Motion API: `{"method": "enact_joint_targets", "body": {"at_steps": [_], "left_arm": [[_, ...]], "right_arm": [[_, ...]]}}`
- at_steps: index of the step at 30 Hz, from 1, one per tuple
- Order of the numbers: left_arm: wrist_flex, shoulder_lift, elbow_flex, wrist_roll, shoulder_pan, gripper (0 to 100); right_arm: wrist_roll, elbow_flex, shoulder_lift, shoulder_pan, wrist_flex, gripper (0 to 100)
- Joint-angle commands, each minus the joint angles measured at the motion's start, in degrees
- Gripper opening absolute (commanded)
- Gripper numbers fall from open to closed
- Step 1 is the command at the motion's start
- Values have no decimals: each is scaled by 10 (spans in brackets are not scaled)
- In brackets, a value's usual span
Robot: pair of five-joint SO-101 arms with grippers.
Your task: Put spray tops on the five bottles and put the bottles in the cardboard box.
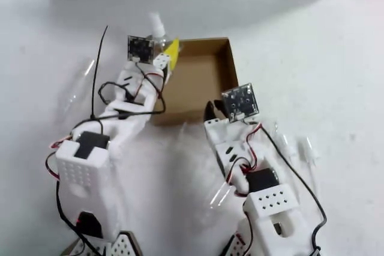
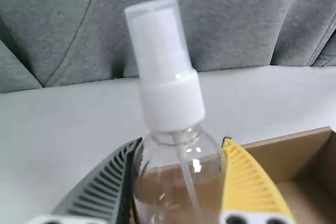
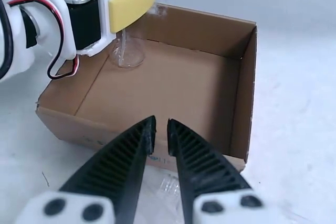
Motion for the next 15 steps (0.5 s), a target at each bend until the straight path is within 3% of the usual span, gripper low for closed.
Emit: {"method": "enact_joint_targets", "body": {"at_steps": [1, 6, 11, 15], "left_arm": [[2, -6, -7, -4, -10, 155], [2, -6, -7, -4, -11, 171], [36, -6, -11, 0, -20, 296], [43, -7, -12, 1, -22, 342]], "right_arm": [[0, -22, 1, -3, -2, 17], [0, -22, 1, -3, -2, 17], [0, -22, 1, -3, -2, 17], [0, -22, 1, -3, -1, 17]]}}
